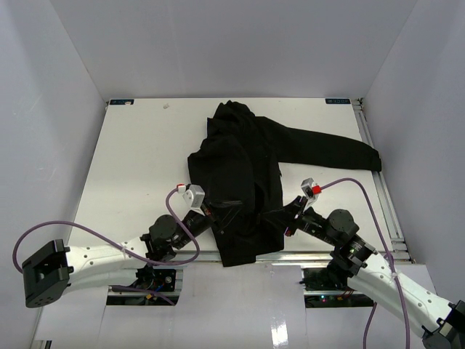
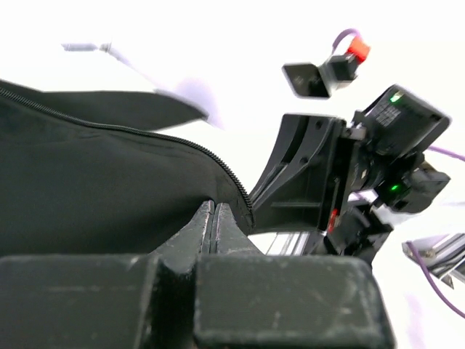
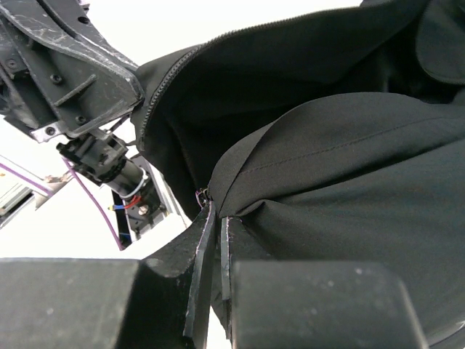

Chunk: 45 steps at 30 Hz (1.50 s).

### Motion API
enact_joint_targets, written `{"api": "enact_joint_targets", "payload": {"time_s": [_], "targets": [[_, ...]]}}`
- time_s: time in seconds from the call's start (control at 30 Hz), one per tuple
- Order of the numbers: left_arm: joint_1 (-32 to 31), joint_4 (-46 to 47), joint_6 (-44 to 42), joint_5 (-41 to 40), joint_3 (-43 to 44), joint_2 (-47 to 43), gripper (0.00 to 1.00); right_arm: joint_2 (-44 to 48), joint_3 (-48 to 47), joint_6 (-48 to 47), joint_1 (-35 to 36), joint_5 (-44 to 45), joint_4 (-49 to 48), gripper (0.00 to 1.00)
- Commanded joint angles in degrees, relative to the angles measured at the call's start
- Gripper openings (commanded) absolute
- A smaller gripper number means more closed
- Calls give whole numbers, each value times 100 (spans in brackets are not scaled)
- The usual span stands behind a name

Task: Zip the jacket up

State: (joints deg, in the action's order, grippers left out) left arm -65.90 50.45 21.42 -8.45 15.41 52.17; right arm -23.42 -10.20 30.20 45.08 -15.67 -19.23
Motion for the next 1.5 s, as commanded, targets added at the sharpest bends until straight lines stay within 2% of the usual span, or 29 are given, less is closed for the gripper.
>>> {"api": "enact_joint_targets", "payload": {"time_s": [0.0, 0.2, 0.33, 0.8, 1.47], "targets": [[-10, 1532, -331, 537, -106, 188, 0, -147, 71, -5, 62, -416, -954, 8], [-19, 1786, -482, 551, -285, 148, 0, -59, 230, -55, 122, -570, -1471, 8], [-10, 1515, -585, 529, -218, 68, 0, 155, 247, -118, 141, -701, -1757, 8], [-19, 1739, -512, 835, -261, 356, 0, -90, -69, 12, 150, -696, -1683, 8], [-15, 1652, -867, 491, -297, 702, 0, -71, -131, 236, 172, -450, -1721, 8]]}}
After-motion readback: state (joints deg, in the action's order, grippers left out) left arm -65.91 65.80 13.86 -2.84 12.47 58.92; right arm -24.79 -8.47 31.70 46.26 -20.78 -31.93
